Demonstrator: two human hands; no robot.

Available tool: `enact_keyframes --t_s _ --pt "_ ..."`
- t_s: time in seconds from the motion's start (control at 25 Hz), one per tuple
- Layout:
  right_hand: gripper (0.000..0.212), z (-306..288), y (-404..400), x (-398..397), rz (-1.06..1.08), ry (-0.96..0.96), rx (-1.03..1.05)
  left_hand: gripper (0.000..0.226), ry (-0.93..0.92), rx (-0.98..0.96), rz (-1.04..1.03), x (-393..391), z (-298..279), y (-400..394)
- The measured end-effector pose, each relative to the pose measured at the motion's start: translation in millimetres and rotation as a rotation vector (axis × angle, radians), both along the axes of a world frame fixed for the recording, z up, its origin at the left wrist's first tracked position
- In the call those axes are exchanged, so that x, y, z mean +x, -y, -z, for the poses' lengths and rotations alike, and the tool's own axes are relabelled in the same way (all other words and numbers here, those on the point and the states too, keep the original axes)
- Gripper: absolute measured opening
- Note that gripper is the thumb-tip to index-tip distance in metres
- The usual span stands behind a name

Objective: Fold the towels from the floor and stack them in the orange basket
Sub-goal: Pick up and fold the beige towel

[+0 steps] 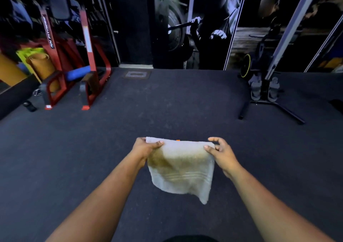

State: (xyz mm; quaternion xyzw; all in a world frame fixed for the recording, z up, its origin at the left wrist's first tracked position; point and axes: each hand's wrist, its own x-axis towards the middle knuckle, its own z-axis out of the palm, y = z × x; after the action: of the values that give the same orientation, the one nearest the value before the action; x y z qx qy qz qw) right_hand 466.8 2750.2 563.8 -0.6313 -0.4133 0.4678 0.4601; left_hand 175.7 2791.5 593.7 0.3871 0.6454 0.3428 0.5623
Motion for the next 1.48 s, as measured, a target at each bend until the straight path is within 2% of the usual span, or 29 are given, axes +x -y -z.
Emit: enact_keyframes --t_s 0.04,0.12,0.16,0.2,0.32,0.4,0.44,0.48,0.52,0.56,0.64,0.68,0.76,0.84,0.92,1.0,1.04,1.16,1.2,1.28,1.36,1.48 --pt "0.035 2.8 -1.6 -1.3 -0.037 0.004 0.015 0.089 -0.010 0.042 0.002 1.0 0.4 0.7" --pt "0.045 2.6 -2.5 -2.3 -0.175 0.011 0.057 0.119 -0.032 0.162 0.131 -3.6 0.2 -1.0" --pt "0.054 1.5 -3.6 -1.2 -0.265 0.095 0.088 0.123 -0.105 0.214 0.254 -8.1 1.3 -4.5" --pt "0.063 0.8 -6.8 -0.2 -0.341 0.263 0.105 0.121 -0.239 0.257 0.378 -13.5 4.7 -8.7" --pt "0.071 -1.8 -16.8 -5.1 -0.455 0.720 0.129 0.085 -0.784 0.421 0.620 -22.6 4.2 -19.3" --pt "0.061 -6.0 -23.7 -10.9 -0.398 0.905 0.151 0.055 -1.055 0.455 0.637 -30.0 -1.8 -28.8" --pt "0.053 -8.3 -28.7 -10.3 -0.335 0.991 0.189 0.042 -1.116 0.457 0.608 -35.0 -4.5 -33.7" --pt "0.044 -11.2 -33.7 -8.3 -0.256 1.046 0.241 0.036 -1.096 0.456 0.565 -41.2 -4.5 -39.9" --pt "0.037 -14.0 -38.2 -6.9 -0.175 1.043 0.306 0.037 -0.976 0.464 0.521 -48.2 -3.6 -46.9" --pt "0.032 -17.3 -41.4 -6.1 -0.091 0.962 0.370 0.041 -0.744 0.482 0.466 -55.0 -1.9 -54.1" --pt "0.023 -28.1 -47.5 -10.6 0.055 0.609 0.416 0.036 -0.178 0.457 0.330 -55.4 -9.8 -58.5" --pt "0.021 -35.6 -49.9 -16.7 0.097 0.364 0.392 0.028 0.035 0.408 0.264 -49.5 -14.3 -59.0" --pt "0.022 -50.1 -54.7 -32.4 0.144 -0.132 0.371 0.020 0.283 0.304 0.163 -30.2 -24.7 -63.0" --pt "0.035 -52.5 -65.8 -39.2 0.175 -0.423 0.339 0.025 0.399 0.231 0.117 -8.8 -37.5 -76.9" --pt "0.044 -36.3 -69.3 -45.4 0.100 -0.467 0.225 0.031 0.365 0.168 0.056 6.0 -51.6 -96.2" --pt "0.026 -8.1 -75.9 -46.5 0.039 -0.436 0.045 0.033 0.279 0.076 0.047 11.2 -46.9 -125.1" --pt "0.021 9.0 -86.2 -41.3 0.078 -0.448 -0.024 0.040 0.289 0.013 0.068 13.0 -35.2 -137.7" --pt "0.018 57.8 -134.2 -10.1 0.223 -0.483 -0.166 0.075 0.321 -0.184 0.311 20.5 42.7 -155.7" --pt "0.018 76.4 -151.9 5.2 0.233 -0.439 -0.219 0.079 0.294 -0.219 0.380 27.1 76.9 -157.9" --pt "0.023 115.6 -175.7 29.2 0.208 -0.360 -0.342 0.065 0.236 -0.261 0.375 45.4 131.5 -157.2" --pt "0.026 161.7 -193.6 52.4 0.192 -0.314 -0.460 0.050 0.141 -0.277 0.225 71.0 188.8 -166.2" --pt "0.012 230.4 -218.4 74.9 0.186 -0.171 -0.561 0.036 0.007 -0.400 -0.030 100.8 272.4 -181.5"
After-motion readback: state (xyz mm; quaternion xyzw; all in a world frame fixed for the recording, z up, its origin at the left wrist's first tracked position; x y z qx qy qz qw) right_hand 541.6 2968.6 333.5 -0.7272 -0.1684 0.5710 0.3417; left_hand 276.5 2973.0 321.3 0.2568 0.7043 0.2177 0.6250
